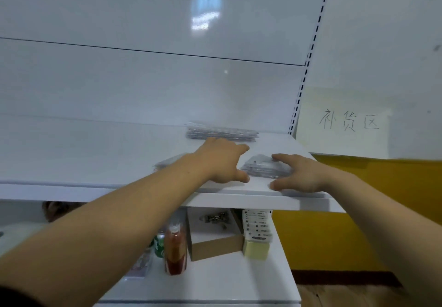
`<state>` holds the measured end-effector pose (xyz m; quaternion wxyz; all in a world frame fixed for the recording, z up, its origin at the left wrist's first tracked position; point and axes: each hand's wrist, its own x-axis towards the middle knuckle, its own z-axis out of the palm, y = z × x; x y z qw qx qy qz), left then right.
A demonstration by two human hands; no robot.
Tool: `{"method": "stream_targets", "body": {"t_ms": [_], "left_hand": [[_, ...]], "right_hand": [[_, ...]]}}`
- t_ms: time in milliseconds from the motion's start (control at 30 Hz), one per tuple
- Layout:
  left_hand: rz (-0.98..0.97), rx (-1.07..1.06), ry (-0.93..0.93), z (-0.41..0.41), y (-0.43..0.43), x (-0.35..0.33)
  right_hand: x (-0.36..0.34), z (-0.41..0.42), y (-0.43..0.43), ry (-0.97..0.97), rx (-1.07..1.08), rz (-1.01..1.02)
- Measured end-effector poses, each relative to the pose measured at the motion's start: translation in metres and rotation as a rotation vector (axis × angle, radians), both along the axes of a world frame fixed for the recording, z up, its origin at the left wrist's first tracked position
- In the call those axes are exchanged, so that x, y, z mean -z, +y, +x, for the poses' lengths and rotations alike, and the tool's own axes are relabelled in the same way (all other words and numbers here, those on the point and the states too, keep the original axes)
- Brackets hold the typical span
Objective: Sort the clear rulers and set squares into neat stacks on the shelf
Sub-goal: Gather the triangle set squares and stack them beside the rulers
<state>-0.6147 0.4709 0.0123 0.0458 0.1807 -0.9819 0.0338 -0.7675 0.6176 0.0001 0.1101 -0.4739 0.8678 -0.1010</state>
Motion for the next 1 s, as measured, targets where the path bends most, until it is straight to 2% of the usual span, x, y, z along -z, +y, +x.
{"method": "stream_targets", "body": {"t_ms": [133, 267, 433, 1000], "left_hand": [[0.008, -0.028, -0.105, -0.027, 0.010, 0.003], [0.069, -0.015, 0.011, -0.028, 0.010, 0.008], [0.175, -0.059, 0.052, -0.032, 0.007, 0.008], [0.267, -0.115, 0.154, -0.032, 0.014, 0.012]], "right_hand": [[0.009, -0.008, 0.008, 0.064, -0.025, -0.067], [0.010, -0.012, 0.011, 0.164, -0.086, -0.103], [0.004, -0.014, 0.018, 0.047, -0.136, -0.088], [0.003, -0.033, 0.015, 0.031, -0.198, -0.138]]}}
